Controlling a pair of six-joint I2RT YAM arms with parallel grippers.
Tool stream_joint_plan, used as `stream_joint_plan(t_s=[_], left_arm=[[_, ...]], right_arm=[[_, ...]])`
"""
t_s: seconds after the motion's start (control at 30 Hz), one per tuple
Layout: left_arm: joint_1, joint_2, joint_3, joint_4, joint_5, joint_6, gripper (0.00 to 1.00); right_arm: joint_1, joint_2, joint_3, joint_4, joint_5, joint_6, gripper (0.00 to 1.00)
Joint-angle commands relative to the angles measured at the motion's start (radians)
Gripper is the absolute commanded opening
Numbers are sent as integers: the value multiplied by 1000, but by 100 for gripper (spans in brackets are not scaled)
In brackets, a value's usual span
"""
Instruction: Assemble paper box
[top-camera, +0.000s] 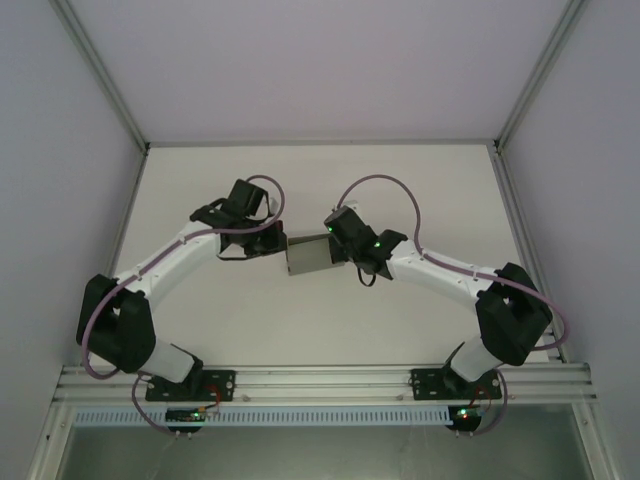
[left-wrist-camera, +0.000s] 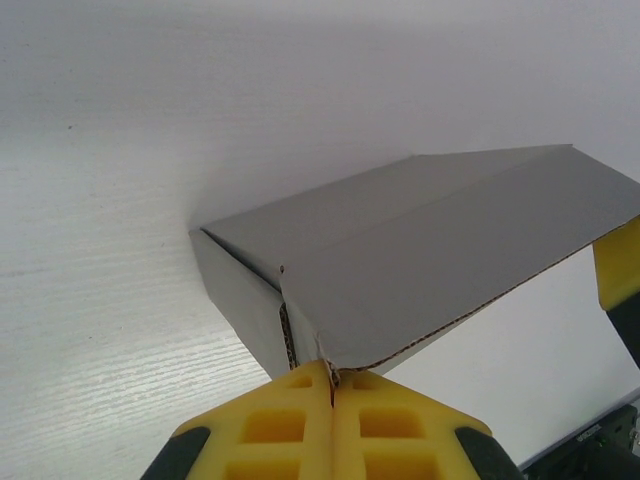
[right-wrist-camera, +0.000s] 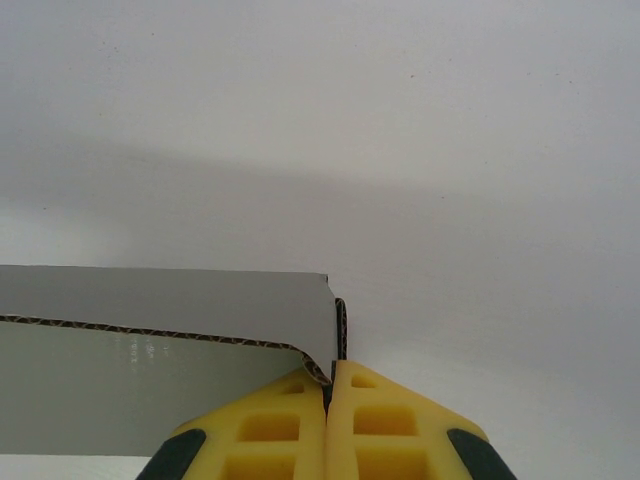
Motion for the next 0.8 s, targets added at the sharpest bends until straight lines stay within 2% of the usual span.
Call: stream_joint_plan(t_s=[0.0,0.37,0.4,0.57,0.7,0.77], left_arm=[[-12,32,-8,38,69,10,0],[-46,63,-111,51,-44,-5,0],[-47,64,-117,52,-53,-9,0],[-47,61,-121,60,-68,-8,0],[-52,62,-114,58,-65,2,0],[-54,60,-112,58,-67,4,0]], right_arm=[[17,44,-25,-54,-96,7,0],[14,41,-32,-62,-104,-5,0],[12,38,-31,-60,-104,-10,2],[-10,-11,-29,-16,-183,-73,23],[-52,-73,-35,48,-298,-120,50],[-77,-93,-32,69,-334,-120,55]])
